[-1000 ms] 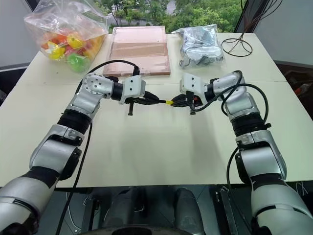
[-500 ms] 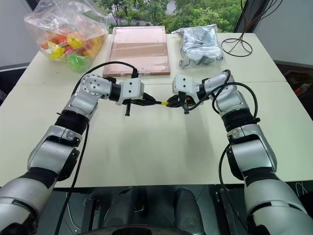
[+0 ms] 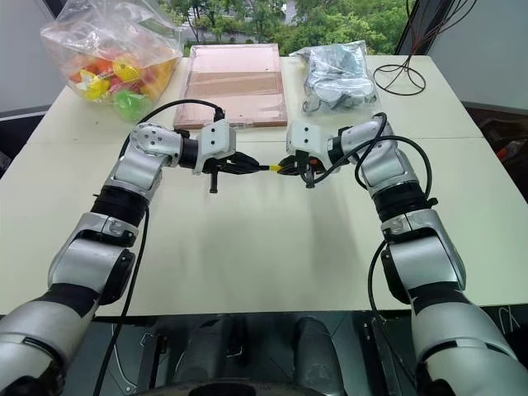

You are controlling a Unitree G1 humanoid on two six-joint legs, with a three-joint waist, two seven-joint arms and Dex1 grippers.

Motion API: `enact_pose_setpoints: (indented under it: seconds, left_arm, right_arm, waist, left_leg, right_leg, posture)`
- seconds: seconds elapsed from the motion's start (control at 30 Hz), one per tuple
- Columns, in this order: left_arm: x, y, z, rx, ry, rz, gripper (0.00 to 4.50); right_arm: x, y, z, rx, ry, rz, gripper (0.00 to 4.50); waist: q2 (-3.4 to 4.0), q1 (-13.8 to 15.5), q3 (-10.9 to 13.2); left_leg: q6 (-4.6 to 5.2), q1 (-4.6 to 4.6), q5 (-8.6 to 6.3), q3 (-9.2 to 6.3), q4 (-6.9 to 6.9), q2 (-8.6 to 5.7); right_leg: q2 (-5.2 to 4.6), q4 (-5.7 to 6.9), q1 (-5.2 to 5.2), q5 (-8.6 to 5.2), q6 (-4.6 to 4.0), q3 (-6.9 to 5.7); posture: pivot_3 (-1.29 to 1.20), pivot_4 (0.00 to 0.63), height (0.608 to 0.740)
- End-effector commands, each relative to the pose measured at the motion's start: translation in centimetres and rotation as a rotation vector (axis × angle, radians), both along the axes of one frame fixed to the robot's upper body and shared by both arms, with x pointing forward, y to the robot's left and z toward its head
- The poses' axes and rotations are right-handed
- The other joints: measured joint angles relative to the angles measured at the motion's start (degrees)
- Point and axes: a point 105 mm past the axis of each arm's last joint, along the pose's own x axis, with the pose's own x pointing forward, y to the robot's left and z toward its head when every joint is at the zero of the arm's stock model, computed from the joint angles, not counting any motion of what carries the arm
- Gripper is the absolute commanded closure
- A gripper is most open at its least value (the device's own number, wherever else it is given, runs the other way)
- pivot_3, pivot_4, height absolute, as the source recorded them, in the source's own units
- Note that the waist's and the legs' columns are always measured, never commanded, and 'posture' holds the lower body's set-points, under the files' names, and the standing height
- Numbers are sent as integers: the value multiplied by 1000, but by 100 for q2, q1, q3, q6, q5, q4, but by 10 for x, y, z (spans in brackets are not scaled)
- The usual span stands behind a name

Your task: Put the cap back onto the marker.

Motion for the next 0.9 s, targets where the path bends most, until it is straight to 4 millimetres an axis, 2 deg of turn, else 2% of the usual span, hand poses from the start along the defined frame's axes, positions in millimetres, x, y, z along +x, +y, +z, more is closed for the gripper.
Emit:
enact_pose_setpoints:
  seconds: [0.03, 0.4, 0.63, 0.8, 0.9]
  left_arm:
    - [-22, -37, 16, -43, -75, -182, 4500]
    - [-28, -38, 19, 50, -129, -207, 4500]
    - [-35, -42, 13, 70, -135, -229, 4500]
    - [-34, -42, 13, 62, -132, -224, 4500]
    - [-29, -37, 15, 49, -130, -195, 4500]
  right_arm:
    - [-19, 33, 34, 66, -127, 150, 4354]
    - [-32, 45, 36, 26, -71, 174, 4354]
    - [-31, 52, 37, 30, -46, 174, 4354]
    - [-30, 52, 37, 34, -48, 171, 4354]
    - [-28, 45, 34, 26, -39, 152, 4354]
  waist:
    - [0, 6, 0]
    - [0, 4, 0]
    - [0, 0, 0]
    - [0, 2, 0]
    - [0, 0, 0]
  left_leg:
    - [0, 0, 0, 0, 0, 0]
    - [0, -1, 0, 0, 0, 0]
    - [0, -2, 0, -1, 0, 0]
    - [1, -3, 0, -1, 1, 0]
    - [1, -3, 0, -1, 0, 0]
  right_leg:
    - [0, 0, 0, 0, 0, 0]
    - [0, 1, -2, 0, 0, 0]
    - [0, 1, -3, 0, 0, 0]
    - [0, 1, -3, 0, 0, 0]
    - [0, 1, -3, 0, 0, 0]
  posture:
    - [0, 150, 740]
    - [0, 150, 740]
    - [0, 150, 740]
    - [0, 150, 740]
    - [0, 150, 740]
